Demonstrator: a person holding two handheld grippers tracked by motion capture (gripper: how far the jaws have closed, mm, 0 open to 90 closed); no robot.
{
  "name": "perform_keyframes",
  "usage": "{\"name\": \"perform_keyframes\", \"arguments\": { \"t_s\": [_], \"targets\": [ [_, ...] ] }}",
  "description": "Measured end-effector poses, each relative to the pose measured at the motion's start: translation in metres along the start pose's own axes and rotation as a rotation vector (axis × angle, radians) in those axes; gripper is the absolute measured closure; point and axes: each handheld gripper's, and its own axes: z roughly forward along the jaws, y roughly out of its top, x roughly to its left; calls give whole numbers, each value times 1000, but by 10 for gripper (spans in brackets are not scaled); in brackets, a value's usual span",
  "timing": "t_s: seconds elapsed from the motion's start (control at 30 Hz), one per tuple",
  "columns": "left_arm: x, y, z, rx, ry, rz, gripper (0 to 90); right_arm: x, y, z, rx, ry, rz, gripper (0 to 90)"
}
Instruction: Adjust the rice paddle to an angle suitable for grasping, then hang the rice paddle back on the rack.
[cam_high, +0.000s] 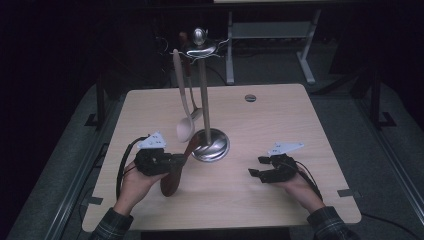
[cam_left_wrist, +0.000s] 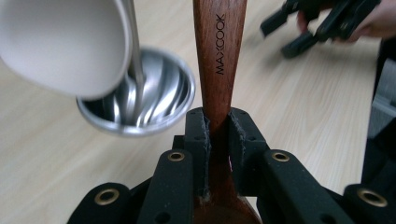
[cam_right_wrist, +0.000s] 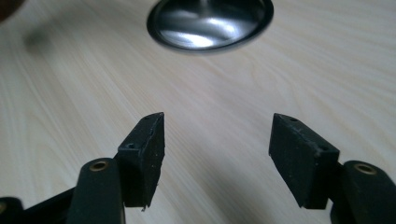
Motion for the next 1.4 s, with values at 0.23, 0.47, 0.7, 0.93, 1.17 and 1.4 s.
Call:
{"name": "perform_keyframes", "arguments": {
  "t_s": [0.23,0.47,0.7,0.93,1.17,1.4],
  "targets": [
    [-12,5,6,-67,-8,8,787,11,23,-10,-103,43,-8,415],
    [-19,14,19,-103,-14,-22,787,24,51,-17,-208,73,10,457],
    [-24,24,31,-100,37,-39,787,36,74,-20,-284,116,17,470],
    [-27,28,42,-92,60,-41,787,48,92,-17,-334,153,10,475],
    [-39,32,47,-106,90,-11,787,55,100,-5,-352,192,27,491],
    [-46,34,48,-105,109,27,787,58,105,8,-365,219,71,628]
  ]
}}
